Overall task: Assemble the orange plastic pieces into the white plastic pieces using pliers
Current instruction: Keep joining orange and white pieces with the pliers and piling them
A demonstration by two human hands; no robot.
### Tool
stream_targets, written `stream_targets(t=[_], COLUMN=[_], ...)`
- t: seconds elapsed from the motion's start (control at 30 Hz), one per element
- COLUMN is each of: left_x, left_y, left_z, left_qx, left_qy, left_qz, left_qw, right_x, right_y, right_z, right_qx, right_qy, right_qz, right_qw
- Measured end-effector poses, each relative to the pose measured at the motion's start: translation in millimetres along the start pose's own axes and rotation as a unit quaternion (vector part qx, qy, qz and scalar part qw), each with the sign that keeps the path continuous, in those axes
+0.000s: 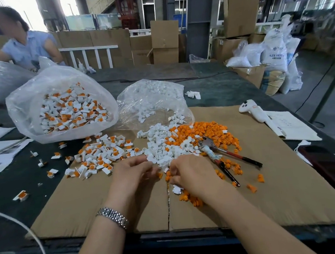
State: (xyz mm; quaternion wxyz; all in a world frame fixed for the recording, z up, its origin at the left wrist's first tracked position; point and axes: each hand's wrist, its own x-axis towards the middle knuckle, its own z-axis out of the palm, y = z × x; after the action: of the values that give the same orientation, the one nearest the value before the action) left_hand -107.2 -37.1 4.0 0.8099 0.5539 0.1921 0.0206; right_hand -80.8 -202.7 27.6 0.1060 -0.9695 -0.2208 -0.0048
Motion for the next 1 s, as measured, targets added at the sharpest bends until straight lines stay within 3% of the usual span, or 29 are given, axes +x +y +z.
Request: stream_targets(t=[0.1,0.27,0.5,0.6,0.83,1.0], left_x=[0,-5,-6,-8,-14,-15], left_y=[3,7,10,9,6,3], left_z=[-5,-9,-8,-6,-6,-6], left_qx=[-0.099,-0.2,-0.167,-0.121,-0.173,-0.156], left_qy=[-0.024,-0.055,-0.09,-0.086,-0.114,-0.111], left_qz=[-0.036,-0.071,-0.085,-0.056,-0.058,-0.043], left_qw=[0.994,0.976,0.978,0.987,0.976,0.981], right_x=[-1,0,-5,-5,-8,-10], right_y=[2,8,-1,-5,-8,-8], right_z=[0,-12,-22,-23,-22,-28], right_qx=[0.016,0.167,0.441,0.445,0.388,0.293], right_qy=[0.018,0.076,0.112,0.115,0.094,0.093], right_qz=[-0.002,0.021,0.043,0.038,-0.002,-0.037], right_qw=[1.0,0.983,0.89,0.887,0.917,0.951])
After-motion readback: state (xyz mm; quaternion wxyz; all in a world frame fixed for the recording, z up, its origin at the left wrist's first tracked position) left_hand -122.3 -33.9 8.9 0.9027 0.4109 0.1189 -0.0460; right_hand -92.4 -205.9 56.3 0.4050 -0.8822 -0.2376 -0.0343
